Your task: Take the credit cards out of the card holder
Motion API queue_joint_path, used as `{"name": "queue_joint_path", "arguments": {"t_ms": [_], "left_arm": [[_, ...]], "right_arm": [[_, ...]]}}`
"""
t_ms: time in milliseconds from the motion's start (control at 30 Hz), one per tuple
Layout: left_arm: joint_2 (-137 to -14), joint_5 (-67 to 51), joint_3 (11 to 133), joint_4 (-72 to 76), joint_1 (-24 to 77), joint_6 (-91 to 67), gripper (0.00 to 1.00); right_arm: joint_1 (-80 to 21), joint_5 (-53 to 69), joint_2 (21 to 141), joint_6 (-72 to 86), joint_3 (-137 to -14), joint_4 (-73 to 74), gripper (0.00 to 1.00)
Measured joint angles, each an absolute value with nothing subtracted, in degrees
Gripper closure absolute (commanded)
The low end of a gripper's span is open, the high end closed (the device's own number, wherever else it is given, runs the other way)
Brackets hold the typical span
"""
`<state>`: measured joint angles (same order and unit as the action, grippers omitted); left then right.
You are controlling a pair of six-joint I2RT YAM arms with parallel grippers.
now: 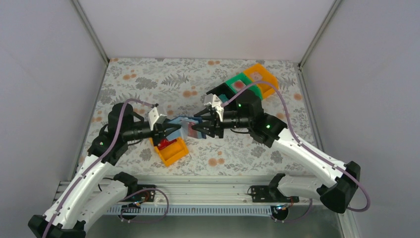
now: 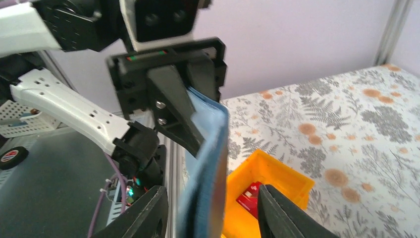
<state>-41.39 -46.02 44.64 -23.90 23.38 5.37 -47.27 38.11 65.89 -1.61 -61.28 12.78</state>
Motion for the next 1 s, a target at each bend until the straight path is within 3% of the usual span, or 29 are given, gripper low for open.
{"name": "queue_joint_path", "arguments": {"t_ms": [133,233,333,367,433,467,533,733,867,1000], "left_arm": [[-41.2,-46.6,44.6,-23.9,23.4,5.4,0.98],[-41.1,-46.8,44.3,-23.9,23.4,5.4,0.98],[-41.2,-46.8,43.9,-23.6,23.4,5.4,0.96],[-41.2,-46.7,43.8,-23.3,23.4,5.3,0.84],[-41.2,-46.1,43.5,-22.8,23.5,5.1,0.40],[-41.1,-45.1,43.3,-22.6,23.5,5.0,0.30],[-40.7,-41.6,42.7,-22.6,23.5,4.4,0.23],[-40.4,-31.8,41.6,-22.8,23.4,3.7,0.25],[-40.0,-30.9,41.3,-22.8,23.4,3.9,0.42],[-39.9,-33.5,41.3,-22.6,23.4,4.0,0.56]], "right_arm": [[-46.7,36.4,66.6,-1.7,-60.3,13.7,0.71],[-46.2,36.2,66.8,-1.8,-59.4,14.6,0.94],[-46.3,37.8,66.7,-1.8,-59.2,14.8,0.96],[-46.3,37.8,66.7,-1.6,-59.1,14.8,0.96],[-46.2,37.5,66.7,-1.4,-59.1,14.8,0.96],[-46.1,36.6,66.7,-1.2,-59.1,15.1,0.96],[-45.3,33.4,66.6,-0.1,-59.1,16.0,0.96],[-43.5,8.5,72.5,10.4,-65.5,25.0,0.96],[-43.2,-8.4,82.2,19.7,-73.5,33.1,0.96],[-43.6,-11.4,85.2,23.5,-73.8,35.9,0.96]]}}
